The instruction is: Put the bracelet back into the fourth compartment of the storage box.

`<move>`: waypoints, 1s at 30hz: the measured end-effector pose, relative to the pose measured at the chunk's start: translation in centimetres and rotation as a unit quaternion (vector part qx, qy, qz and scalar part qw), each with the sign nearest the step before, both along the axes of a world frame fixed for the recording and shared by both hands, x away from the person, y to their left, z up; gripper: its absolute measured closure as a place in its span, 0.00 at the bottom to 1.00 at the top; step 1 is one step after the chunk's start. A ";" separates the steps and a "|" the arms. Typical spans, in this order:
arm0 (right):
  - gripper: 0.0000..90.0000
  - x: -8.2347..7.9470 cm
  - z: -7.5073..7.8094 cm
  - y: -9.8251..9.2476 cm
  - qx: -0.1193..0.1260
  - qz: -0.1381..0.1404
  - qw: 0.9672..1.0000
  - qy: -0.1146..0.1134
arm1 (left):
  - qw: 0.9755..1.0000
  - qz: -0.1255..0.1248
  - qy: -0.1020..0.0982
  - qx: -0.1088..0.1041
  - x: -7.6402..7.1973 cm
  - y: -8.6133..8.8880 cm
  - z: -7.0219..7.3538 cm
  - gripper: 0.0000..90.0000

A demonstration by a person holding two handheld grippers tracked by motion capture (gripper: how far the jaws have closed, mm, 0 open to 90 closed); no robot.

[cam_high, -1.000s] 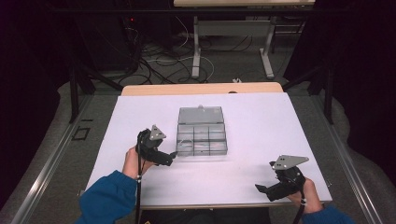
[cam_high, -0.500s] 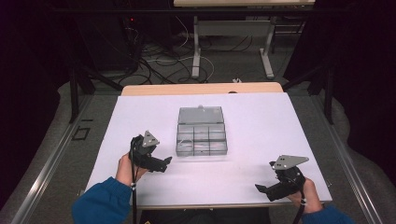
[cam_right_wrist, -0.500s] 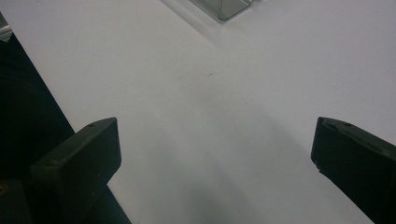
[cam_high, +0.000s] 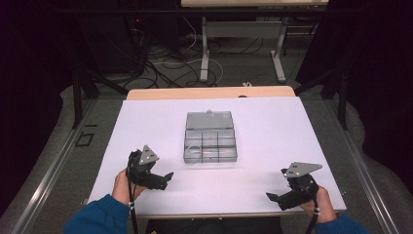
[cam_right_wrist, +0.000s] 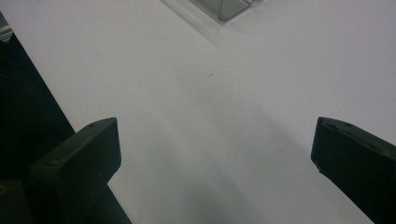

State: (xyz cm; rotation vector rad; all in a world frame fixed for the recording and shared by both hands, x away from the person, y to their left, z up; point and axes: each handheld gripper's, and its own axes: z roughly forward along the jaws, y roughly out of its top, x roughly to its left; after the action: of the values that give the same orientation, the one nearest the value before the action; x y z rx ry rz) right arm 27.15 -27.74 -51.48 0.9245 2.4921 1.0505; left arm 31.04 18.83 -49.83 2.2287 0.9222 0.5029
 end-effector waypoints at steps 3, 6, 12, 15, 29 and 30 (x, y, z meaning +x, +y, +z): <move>0.01 0.0 0.0 0.0 0.001 -0.002 1.000 0.003 | 1.000 -0.004 0.001 0.002 -0.6 0.2 0.0 0.00; 0.01 0.0 0.0 0.0 0.000 -0.002 1.000 0.002 | 1.000 -0.008 -0.001 0.003 -1.1 0.3 0.0 0.00; 0.01 0.0 0.0 0.0 -0.001 -0.002 1.000 0.000 | 1.000 -0.010 -0.009 0.000 -1.9 0.5 -0.1 0.00; 0.01 0.0 0.0 0.0 -0.001 -0.003 1.000 0.001 | 1.000 -0.010 -0.014 -0.003 -2.3 0.6 -0.1 0.00; 0.01 0.1 -0.1 0.0 -0.002 0.003 1.000 0.000 | 1.000 -0.015 -0.023 -0.008 -3.8 1.0 -0.3 0.00; 0.01 0.1 -0.1 0.0 0.001 0.002 1.000 -0.003 | 1.000 -0.016 -0.025 -0.008 -3.9 1.1 -0.3 0.00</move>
State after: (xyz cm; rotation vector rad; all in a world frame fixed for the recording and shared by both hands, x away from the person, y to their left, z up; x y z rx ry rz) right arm 27.21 -27.73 -51.62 0.9169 2.4890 1.0558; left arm 27.16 19.93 -50.13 2.2036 0.8603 0.5310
